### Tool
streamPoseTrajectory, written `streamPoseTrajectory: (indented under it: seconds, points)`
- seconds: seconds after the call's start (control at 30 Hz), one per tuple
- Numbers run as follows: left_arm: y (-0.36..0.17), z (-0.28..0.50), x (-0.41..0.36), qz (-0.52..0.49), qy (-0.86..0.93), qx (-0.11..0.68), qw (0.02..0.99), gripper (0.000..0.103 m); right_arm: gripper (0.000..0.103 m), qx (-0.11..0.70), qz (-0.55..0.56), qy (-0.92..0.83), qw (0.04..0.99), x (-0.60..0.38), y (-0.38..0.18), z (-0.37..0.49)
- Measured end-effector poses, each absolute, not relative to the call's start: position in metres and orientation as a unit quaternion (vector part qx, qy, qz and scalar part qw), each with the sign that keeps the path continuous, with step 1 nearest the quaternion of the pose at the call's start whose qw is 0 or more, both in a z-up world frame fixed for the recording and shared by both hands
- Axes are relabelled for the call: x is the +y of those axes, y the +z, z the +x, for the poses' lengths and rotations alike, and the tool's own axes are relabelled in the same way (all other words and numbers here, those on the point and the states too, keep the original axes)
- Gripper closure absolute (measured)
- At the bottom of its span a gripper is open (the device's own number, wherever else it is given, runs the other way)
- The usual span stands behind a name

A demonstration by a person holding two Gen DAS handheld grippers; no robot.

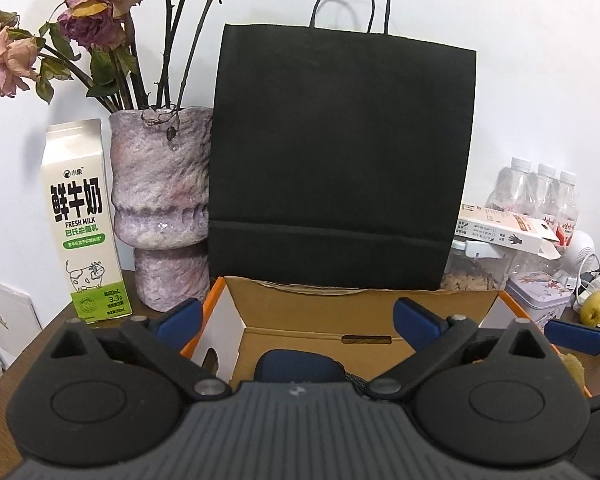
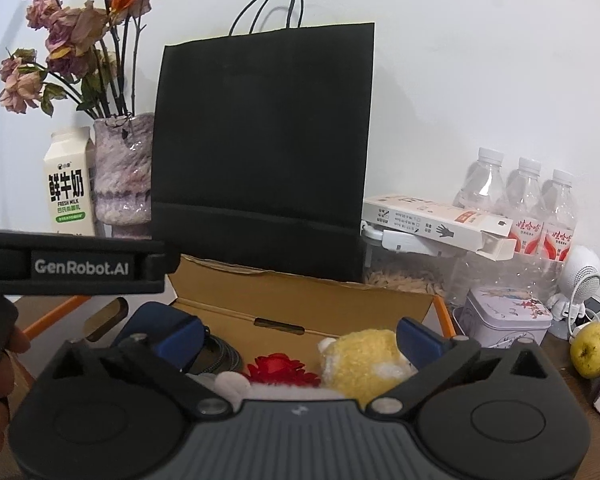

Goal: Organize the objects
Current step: 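Withdraw both grippers from the box back over the table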

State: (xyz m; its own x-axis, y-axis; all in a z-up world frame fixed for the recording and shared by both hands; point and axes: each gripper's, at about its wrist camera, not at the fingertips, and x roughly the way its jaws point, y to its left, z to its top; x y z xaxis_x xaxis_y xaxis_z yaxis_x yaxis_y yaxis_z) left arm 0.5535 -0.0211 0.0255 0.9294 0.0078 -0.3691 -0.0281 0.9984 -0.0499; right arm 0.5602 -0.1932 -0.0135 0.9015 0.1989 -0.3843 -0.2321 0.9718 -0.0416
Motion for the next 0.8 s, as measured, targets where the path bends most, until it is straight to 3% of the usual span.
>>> streamPoseTrajectory:
  seconds: [0.8]
  points:
    - [0.043,0.5,-0.014,-0.037,0.01,0.178,0.983,0.0,0.0,0.185,-0.037,0.131,0.973,-0.199,0.003,0.522]
